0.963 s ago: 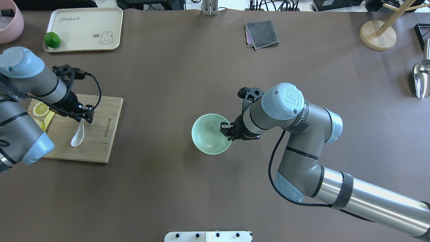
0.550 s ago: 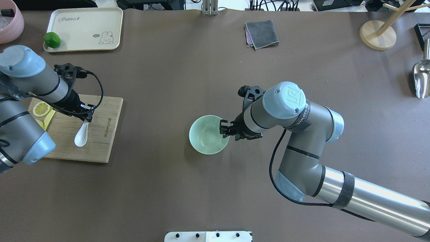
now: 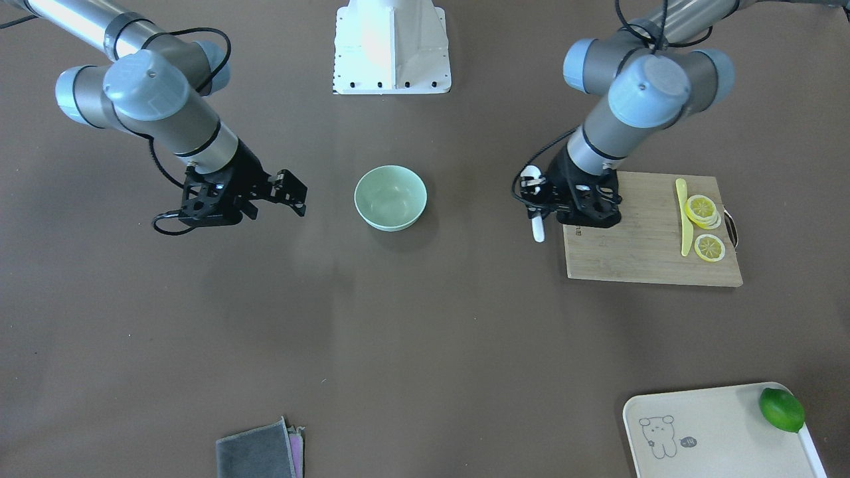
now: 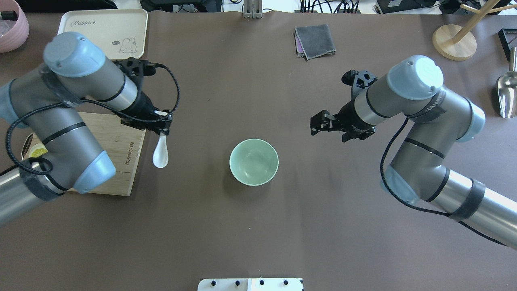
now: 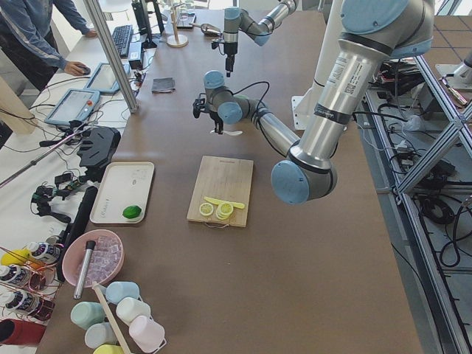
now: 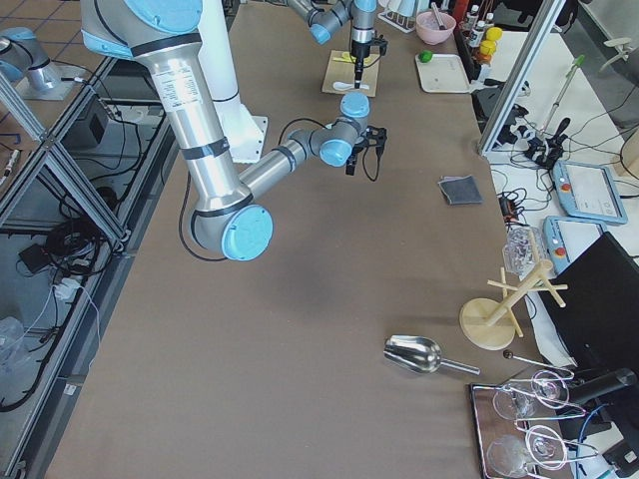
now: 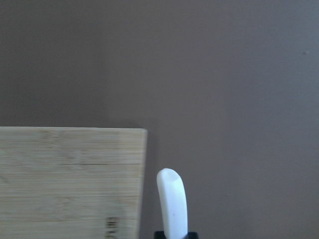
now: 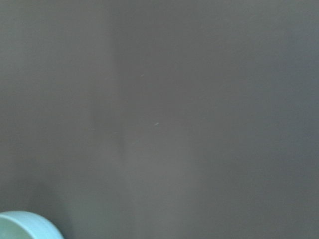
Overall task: Place spoon in bowl
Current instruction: 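Carry the spoon over the bowl with left gripper while right gripper withdraws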
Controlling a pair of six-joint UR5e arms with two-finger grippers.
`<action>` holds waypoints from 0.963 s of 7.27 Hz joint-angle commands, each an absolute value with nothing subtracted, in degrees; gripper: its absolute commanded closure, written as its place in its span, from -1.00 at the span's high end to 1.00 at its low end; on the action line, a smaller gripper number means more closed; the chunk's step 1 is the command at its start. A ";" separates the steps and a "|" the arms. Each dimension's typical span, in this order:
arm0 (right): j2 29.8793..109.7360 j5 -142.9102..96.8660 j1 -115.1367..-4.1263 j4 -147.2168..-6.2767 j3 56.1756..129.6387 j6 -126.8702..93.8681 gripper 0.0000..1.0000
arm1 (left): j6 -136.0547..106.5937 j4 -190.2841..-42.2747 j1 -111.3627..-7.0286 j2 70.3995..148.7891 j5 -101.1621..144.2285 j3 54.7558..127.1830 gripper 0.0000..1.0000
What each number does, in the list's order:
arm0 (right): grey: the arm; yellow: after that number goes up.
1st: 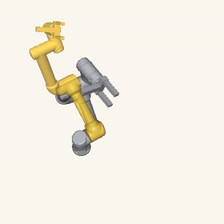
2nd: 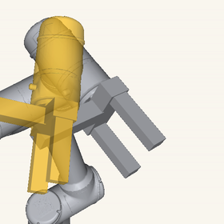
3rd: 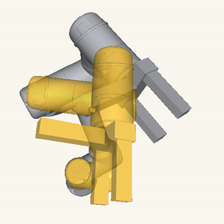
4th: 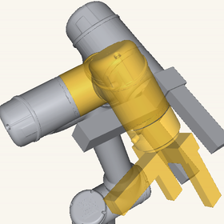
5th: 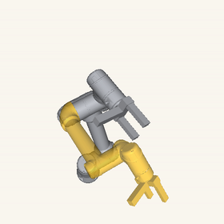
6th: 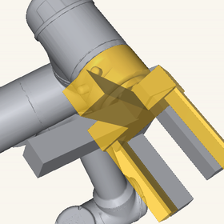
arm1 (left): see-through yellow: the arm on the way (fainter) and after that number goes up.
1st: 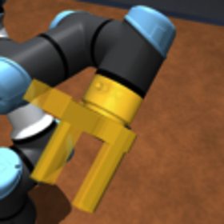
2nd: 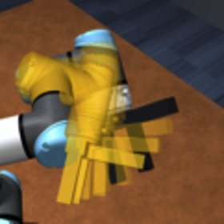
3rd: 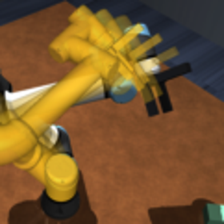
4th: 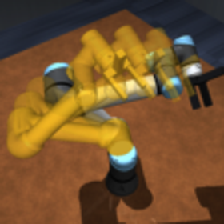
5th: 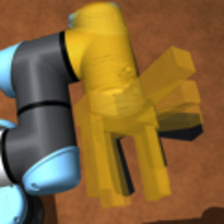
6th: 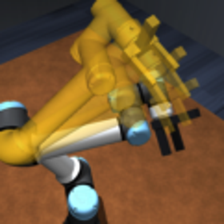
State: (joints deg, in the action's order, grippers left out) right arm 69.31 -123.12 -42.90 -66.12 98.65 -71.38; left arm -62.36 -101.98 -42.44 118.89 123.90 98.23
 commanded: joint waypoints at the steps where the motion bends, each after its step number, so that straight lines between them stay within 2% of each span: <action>1: 75.13 -126.47 -49.20 -66.09 98.62 -60.78 1.00 | -71.25 -101.87 -36.94 128.73 120.42 95.37 -1.00; 4: 75.94 -126.12 -50.36 -66.01 97.30 -58.36 1.00 | -75.74 -102.65 -34.12 138.48 118.32 86.42 -1.00; 5: 76.02 -126.12 -50.45 -66.01 97.03 -58.36 1.00 | -75.50 -103.79 -31.58 138.43 113.43 86.31 0.80; 6: 76.11 -126.47 -51.58 -66.09 96.51 -58.36 1.00 | -74.54 -103.97 -31.55 137.04 112.34 86.66 0.96; 7: 77.16 -127.08 -52.98 -66.01 96.50 -57.32 1.00 | -70.35 -103.71 -33.03 135.98 112.76 87.18 0.96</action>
State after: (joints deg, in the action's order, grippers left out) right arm 76.31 -126.50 -51.52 -66.05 96.72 -58.13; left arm -73.75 -103.71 -32.30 137.05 113.42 86.84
